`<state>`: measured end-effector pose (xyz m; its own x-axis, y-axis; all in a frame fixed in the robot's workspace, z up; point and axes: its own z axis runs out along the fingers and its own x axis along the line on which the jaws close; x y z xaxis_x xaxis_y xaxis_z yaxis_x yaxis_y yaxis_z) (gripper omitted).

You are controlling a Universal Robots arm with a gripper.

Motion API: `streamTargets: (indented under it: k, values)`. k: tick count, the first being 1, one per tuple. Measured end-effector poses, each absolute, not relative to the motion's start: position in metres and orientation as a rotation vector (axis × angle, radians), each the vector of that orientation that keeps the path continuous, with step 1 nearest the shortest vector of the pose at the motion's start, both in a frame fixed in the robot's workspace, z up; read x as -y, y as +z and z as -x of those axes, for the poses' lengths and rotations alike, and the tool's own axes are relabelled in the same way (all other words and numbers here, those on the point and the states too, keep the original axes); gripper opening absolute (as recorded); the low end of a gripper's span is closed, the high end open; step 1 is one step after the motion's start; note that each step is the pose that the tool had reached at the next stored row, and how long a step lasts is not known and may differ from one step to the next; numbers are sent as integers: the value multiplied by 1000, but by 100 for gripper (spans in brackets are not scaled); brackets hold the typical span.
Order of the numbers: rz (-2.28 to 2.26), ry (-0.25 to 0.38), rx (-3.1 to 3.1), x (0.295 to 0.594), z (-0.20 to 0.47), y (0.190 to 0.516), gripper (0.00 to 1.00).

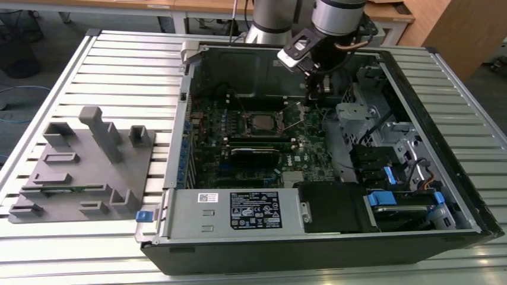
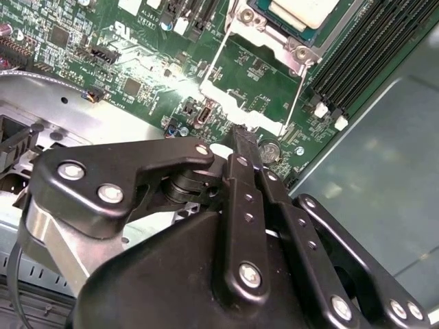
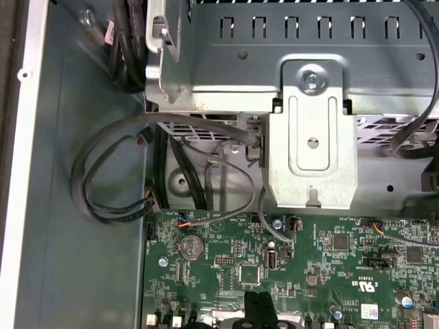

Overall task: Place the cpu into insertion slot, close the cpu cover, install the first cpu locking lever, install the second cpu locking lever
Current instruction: 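Close the cpu cover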

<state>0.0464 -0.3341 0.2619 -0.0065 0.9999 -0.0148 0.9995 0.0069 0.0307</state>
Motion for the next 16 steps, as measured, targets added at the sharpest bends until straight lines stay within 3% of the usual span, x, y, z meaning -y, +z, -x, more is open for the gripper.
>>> streamTargets:
  k: [16]
  values:
    - [-2192,17,-2206,334,-53,262,10]
